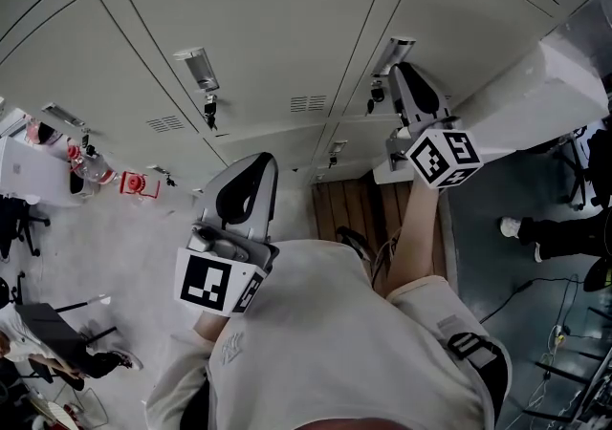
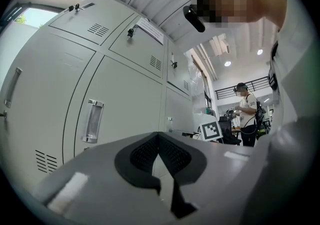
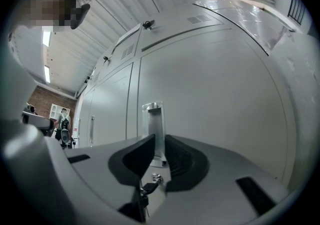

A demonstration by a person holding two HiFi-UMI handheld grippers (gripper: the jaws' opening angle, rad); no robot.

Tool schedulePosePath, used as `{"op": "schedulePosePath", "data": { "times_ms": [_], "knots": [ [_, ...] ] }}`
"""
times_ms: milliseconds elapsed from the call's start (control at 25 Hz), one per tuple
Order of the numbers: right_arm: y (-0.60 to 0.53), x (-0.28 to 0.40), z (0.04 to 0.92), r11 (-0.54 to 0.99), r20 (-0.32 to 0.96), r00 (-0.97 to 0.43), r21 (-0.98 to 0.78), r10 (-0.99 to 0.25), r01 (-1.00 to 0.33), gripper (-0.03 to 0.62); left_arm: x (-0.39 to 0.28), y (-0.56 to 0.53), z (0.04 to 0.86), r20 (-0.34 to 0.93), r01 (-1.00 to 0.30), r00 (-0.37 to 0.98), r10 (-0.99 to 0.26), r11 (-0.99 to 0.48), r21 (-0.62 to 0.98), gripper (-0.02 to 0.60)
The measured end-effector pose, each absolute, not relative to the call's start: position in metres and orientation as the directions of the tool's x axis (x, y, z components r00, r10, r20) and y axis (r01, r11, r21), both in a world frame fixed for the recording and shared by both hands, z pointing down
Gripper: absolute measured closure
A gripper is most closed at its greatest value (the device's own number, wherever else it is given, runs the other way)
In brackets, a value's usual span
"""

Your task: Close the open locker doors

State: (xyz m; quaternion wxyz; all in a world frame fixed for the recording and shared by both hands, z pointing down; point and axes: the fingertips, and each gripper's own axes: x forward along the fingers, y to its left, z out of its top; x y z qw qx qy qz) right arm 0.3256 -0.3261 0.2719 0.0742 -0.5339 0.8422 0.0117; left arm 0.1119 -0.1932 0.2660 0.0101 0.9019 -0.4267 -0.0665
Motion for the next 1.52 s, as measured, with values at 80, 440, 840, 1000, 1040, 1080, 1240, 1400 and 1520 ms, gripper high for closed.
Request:
{"op": "schedulePosePath", "data": {
  "times_ms": [80,440,840,1000,1040,1080,1240,1400,1520],
  "knots": [
    [-0.326,0.326,0.272,0.432,-0.132,-0.421,-0.063,-0.897,-0.9,0.549,0.114,-0.191,0.266,-0.113,-0.768,0.628,-0.77,-0.637,0.072,0.574],
    [-0.276,0.325,0.278,0.405,-0.121,-0.396,-0.061,-0.91,-0.912,0.551,0.125,-0.174,0.279,-0.074,-0.754,0.647,-0.759,-0.651,0.082,0.574],
    [-0.167,0.315,0.329,0.331,0.006,-0.334,-0.104,-0.943,-0.938,0.568,0.136,-0.152,0.306,-0.004,-0.714,0.695,-0.719,-0.692,0.108,0.574],
    [-0.131,0.297,0.34,0.304,0.049,-0.311,-0.112,-0.949,-0.946,0.571,0.138,-0.141,0.312,0.003,-0.672,0.736,-0.678,-0.729,0.127,0.574],
    [-0.124,0.291,0.343,0.297,0.057,-0.304,-0.112,-0.951,-0.948,0.572,0.136,-0.139,0.312,0.004,-0.662,0.745,-0.667,-0.738,0.131,0.574],
    [-0.118,0.284,0.345,0.291,0.065,-0.299,-0.113,-0.952,-0.95,0.572,0.133,-0.137,0.313,0.006,-0.652,0.753,-0.658,-0.746,0.135,0.574],
    [-0.097,0.255,0.348,0.255,0.087,-0.265,-0.109,-0.96,-0.961,0.574,0.109,-0.129,0.313,0.007,-0.628,0.773,-0.634,-0.764,0.148,0.574],
    [-0.081,0.211,0.348,0.215,0.096,-0.228,-0.13,-0.969,-0.968,0.574,0.065,-0.119,0.308,0.023,-0.619,0.782,-0.622,-0.773,0.141,0.574],
    [-0.068,0.17,0.348,0.213,0.099,-0.229,-0.151,-0.968,-0.965,0.576,0.028,-0.113,0.302,0.021,-0.618,0.784,-0.621,-0.776,0.122,0.574]
  ]
}}
